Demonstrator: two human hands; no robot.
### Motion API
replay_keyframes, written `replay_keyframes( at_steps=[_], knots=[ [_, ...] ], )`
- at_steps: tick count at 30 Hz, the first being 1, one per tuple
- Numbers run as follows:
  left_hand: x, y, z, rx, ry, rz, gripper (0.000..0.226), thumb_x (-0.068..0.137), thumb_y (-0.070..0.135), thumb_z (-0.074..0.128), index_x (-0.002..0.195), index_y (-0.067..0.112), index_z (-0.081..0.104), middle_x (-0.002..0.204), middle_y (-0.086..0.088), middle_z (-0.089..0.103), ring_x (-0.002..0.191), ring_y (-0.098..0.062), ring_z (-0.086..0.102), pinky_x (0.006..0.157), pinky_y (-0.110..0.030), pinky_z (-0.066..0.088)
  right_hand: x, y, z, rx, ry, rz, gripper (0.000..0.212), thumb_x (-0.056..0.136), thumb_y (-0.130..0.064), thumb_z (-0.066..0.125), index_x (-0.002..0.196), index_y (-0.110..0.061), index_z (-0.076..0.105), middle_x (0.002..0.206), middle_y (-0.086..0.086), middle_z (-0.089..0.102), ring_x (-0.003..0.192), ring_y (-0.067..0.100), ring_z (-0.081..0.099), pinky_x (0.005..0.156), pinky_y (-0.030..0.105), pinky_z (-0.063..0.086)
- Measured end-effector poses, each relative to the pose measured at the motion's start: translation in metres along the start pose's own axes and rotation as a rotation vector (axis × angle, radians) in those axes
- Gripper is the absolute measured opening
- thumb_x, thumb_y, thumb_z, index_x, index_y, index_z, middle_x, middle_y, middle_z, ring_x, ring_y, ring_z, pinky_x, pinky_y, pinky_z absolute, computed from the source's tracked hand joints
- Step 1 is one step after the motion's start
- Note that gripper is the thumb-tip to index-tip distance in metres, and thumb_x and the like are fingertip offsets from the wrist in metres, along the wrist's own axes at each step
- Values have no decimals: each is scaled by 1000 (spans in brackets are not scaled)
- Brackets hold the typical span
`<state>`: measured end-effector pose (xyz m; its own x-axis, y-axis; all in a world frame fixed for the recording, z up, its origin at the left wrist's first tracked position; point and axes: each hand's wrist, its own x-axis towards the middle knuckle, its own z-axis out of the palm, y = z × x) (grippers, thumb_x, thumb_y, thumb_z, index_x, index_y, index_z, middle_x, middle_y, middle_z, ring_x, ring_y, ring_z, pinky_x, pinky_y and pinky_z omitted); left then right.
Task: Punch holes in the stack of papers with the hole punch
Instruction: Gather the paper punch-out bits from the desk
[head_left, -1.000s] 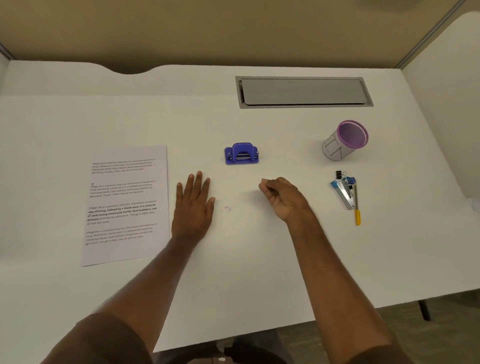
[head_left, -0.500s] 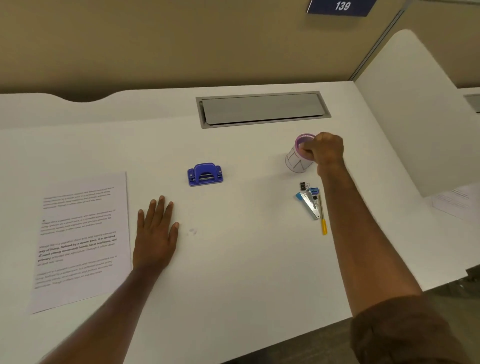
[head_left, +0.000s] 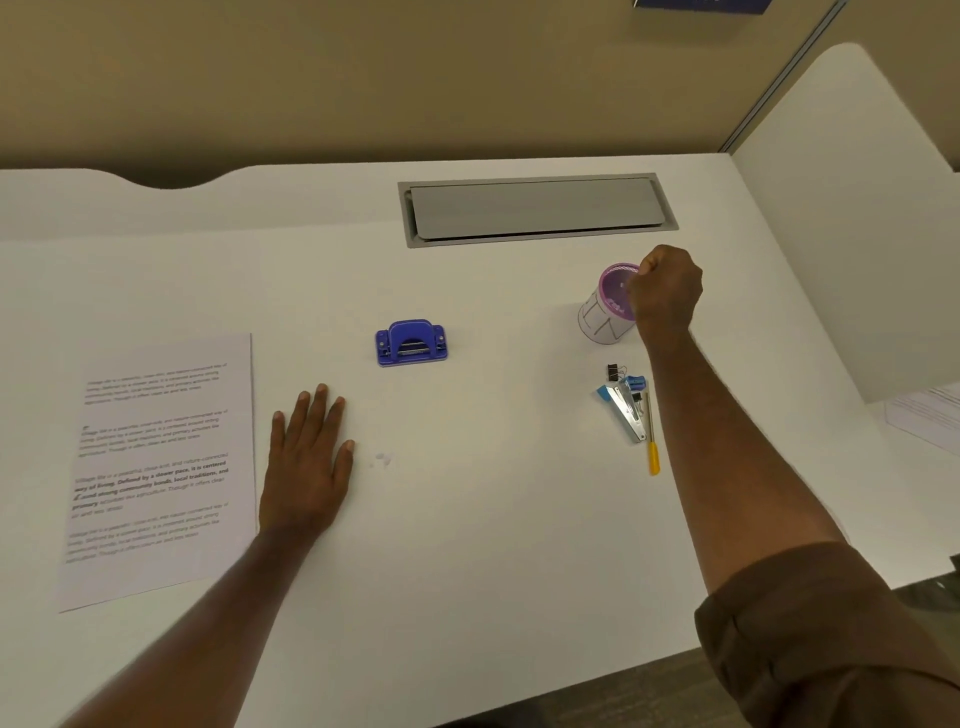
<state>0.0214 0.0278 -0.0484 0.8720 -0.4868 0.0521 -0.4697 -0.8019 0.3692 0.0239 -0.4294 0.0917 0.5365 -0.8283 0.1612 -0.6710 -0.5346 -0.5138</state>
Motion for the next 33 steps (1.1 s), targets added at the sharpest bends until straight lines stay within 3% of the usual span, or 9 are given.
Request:
replay_keyframes(
  at_steps=[9, 15, 16, 19, 20, 23, 25, 30, 33],
  knots=[
    [0, 0, 1, -1, -13, -4, 60, 101, 37, 28, 156, 12, 32, 168, -8, 19, 156, -26, 14, 126, -54, 12, 3, 1, -8, -52, -9, -39, 15, 92, -9, 63, 101, 0, 71, 105, 16, 73, 96, 29, 69, 75, 28, 51],
    [1, 1, -1, -9, -2, 1, 59, 101, 36, 28, 155, 11, 33, 167, -9, 21, 155, -28, 17, 126, -54, 13, 5, -5, -16, 73, -147, 86, 32, 79, -9, 81, 109, -7, 71, 120, 9, 69, 110, 24, 65, 85, 33, 54],
    [0, 1, -1, -11, -1, 3, 59, 101, 36, 29, 155, 11, 33, 167, -9, 21, 155, -28, 17, 126, -55, 13, 7, -5, -17, 96, -171, 122, 35, 77, -8, 82, 111, -7, 71, 121, 9, 69, 107, 24, 66, 82, 32, 56],
    [0, 0, 0, -14, -2, 3, 59, 101, 36, 29, 155, 12, 32, 167, -8, 20, 156, -27, 16, 126, -55, 14, 10, -7, -19, 348, -201, 281, 29, 87, -1, 71, 115, -7, 67, 111, 15, 72, 82, 20, 70, 54, 19, 56],
    [0, 0, 1, -12, -2, 3, 59, 101, 36, 29, 155, 13, 32, 167, -8, 20, 156, -27, 16, 126, -55, 14, 12, -8, -21, 429, -216, 328, 26, 91, -1, 65, 117, -5, 65, 109, 18, 73, 78, 21, 71, 54, 20, 57],
    [0, -1, 1, -6, 0, 5, 58, 102, 35, 29, 155, 12, 32, 167, -8, 20, 156, -28, 17, 125, -55, 14, 14, -7, -24, 562, -236, 395, 24, 98, -2, 53, 120, -2, 63, 110, 23, 71, 86, 32, 73, 74, 36, 63],
    [0, -1, 1, -5, 0, 4, 59, 102, 35, 29, 155, 12, 33, 167, -8, 21, 155, -28, 17, 125, -55, 15, 15, -6, -25, 561, -213, 364, 25, 97, 1, 53, 119, -2, 63, 107, 24, 71, 86, 34, 74, 79, 43, 63],
    [-1, 0, 0, 0, 5, 3, 59, 102, 35, 28, 155, 11, 33, 167, -9, 21, 155, -28, 18, 125, -55, 14, 16, -4, -23, 422, -222, 280, 27, 86, -5, 73, 113, -9, 67, 99, 19, 75, 72, 25, 75, 66, 31, 64],
    [0, 1, 0, 0, 6, 5, 58, 102, 35, 28, 155, 11, 33, 167, -9, 21, 155, -28, 17, 126, -55, 14, 15, -6, -20, 370, -233, 272, 26, 85, -7, 75, 109, -10, 68, 97, 16, 75, 67, 21, 74, 53, 22, 59]
  ],
)
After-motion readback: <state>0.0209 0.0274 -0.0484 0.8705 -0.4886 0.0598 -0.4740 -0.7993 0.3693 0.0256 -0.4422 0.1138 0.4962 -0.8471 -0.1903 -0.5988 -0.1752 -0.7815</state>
